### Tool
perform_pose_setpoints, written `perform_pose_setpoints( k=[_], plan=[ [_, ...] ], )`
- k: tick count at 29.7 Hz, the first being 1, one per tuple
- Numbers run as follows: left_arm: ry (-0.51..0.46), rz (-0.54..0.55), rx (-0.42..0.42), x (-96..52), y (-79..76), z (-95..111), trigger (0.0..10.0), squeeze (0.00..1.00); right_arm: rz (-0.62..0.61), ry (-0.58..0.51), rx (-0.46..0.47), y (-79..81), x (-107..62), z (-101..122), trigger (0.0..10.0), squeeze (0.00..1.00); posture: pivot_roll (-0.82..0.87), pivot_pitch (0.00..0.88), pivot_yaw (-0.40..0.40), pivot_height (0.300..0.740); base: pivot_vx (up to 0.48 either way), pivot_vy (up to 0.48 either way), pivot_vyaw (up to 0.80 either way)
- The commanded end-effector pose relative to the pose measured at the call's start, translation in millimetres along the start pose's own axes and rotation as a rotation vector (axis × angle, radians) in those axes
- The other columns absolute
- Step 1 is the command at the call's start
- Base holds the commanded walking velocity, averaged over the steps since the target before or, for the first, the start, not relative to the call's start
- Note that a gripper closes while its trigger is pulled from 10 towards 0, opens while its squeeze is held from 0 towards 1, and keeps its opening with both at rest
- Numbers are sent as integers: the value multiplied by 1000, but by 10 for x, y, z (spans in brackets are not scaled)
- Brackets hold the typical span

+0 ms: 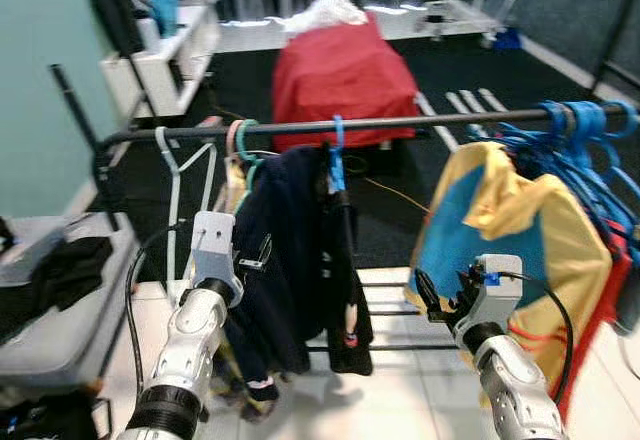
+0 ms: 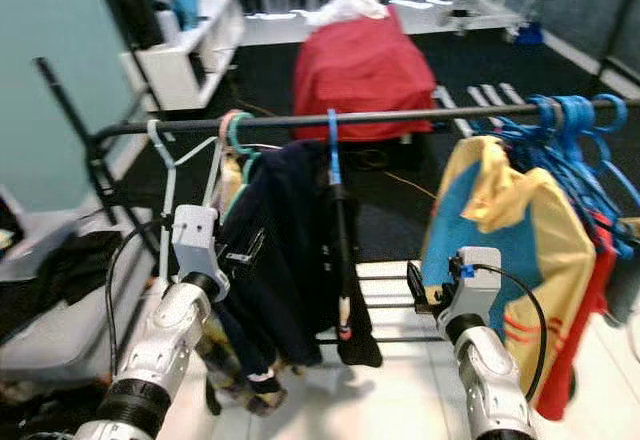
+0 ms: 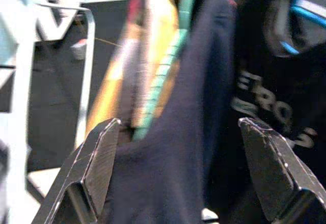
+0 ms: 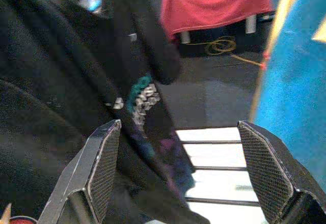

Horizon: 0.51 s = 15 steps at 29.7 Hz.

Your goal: Hang hanger

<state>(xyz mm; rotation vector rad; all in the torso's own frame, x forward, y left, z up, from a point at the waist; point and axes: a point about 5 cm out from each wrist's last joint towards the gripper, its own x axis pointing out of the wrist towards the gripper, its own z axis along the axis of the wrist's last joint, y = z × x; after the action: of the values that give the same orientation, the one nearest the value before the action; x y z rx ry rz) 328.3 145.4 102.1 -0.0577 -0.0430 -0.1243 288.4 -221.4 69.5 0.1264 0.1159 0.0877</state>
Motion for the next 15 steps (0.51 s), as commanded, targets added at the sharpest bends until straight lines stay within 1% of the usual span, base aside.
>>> perform_pose_setpoints(
  k=[1, 2, 4, 5, 8, 10, 11, 14, 15],
  plan=[
    [-2, -1, -11, 4, 20, -8, 10000, 0, 11, -10, -1, 30, 3, 10, 10000, 0, -154, 0, 60, 740, 0, 0, 619],
    [-19, -19, -29, -2, 4, 4, 10000, 0, 3, -9, 16, 13, 2, 9, 10000, 0, -156, 0, 59, 740, 0, 0, 0],
    [-19, -19, -29, -2, 4, 4, 10000, 0, 3, -9, 16, 13, 2, 9, 10000, 0, -156, 0, 59, 740, 0, 0, 0],
    [-33, -44, -48, -10, -15, 14, 10000, 0, -3, -7, 29, -1, 2, 9, 10000, 0, -155, 1, 58, 740, 0, 0, 0],
    [-33, -44, -48, -10, -15, 14, 10000, 0, -3, -7, 29, -1, 2, 9, 10000, 0, -155, 1, 58, 740, 0, 0, 0],
    [-40, -61, -58, -6, -25, 13, 10000, 0, -7, -6, 36, -9, 3, 9, 10000, 0, -154, 3, 59, 740, 0, 0, 0],
    [-44, -93, -61, 1, -44, 13, 10000, 0, -10, -7, 40, -10, 4, 10, 10000, 0, -154, 8, 61, 740, 0, 0, 0],
    [-44, -93, -61, 1, -44, 13, 10000, 0, -10, -7, 40, -10, 4, 10, 10000, 0, -154, 8, 61, 740, 0, 0, 0],
    [-46, -120, -53, 14, -62, 9, 10000, 0, -11, -8, 42, -8, 3, 10, 10000, 0, -153, 10, 61, 740, 0, 0, 0]
  ],
)
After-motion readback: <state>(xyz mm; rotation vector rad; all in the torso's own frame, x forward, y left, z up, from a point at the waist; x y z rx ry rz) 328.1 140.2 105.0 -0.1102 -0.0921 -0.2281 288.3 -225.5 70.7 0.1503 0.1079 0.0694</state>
